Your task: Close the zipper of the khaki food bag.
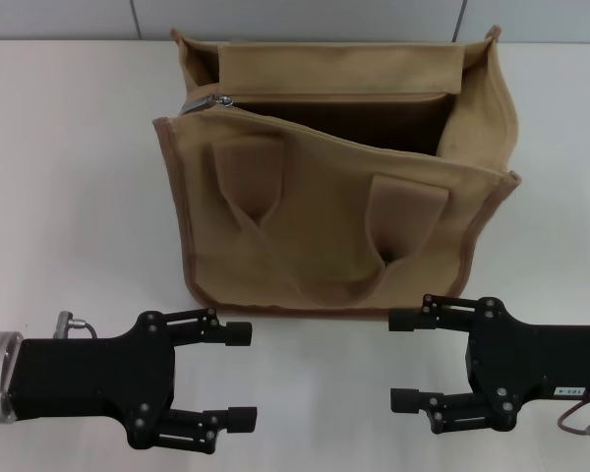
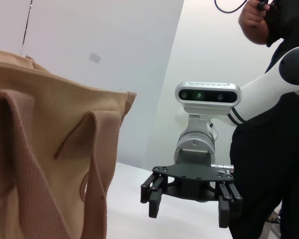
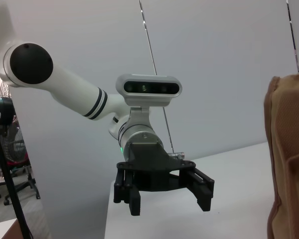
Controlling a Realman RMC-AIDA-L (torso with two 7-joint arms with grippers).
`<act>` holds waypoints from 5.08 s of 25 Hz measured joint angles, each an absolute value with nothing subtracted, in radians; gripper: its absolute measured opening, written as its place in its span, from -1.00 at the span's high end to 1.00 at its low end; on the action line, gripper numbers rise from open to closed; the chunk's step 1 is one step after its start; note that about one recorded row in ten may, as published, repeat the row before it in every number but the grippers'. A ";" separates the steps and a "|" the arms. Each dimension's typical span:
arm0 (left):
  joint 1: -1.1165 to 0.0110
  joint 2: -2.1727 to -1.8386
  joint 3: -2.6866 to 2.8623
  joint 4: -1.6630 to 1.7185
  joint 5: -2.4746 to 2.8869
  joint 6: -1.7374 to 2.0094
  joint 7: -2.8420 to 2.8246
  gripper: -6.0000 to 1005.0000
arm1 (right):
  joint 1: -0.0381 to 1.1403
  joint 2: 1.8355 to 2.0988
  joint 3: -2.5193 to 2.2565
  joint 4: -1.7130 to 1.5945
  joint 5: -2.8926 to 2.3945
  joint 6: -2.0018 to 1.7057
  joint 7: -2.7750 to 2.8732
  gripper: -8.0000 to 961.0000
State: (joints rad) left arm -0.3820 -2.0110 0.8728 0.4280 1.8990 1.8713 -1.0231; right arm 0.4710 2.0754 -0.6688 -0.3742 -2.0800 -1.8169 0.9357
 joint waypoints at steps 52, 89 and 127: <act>-0.353 -1.995 0.664 0.390 1.602 1.545 -0.828 -0.67 | 0.462 2.071 -0.662 -0.374 -2.079 -1.818 0.938 -0.65; -0.425 -2.074 0.464 0.298 1.598 1.466 -0.425 -0.68 | 0.462 2.071 -0.660 -0.374 -2.080 -1.817 0.951 -0.65; -0.434 -2.075 0.466 0.283 1.535 1.592 -0.225 0.97 | 0.460 2.071 -0.621 -0.375 -2.065 -1.867 0.948 -0.65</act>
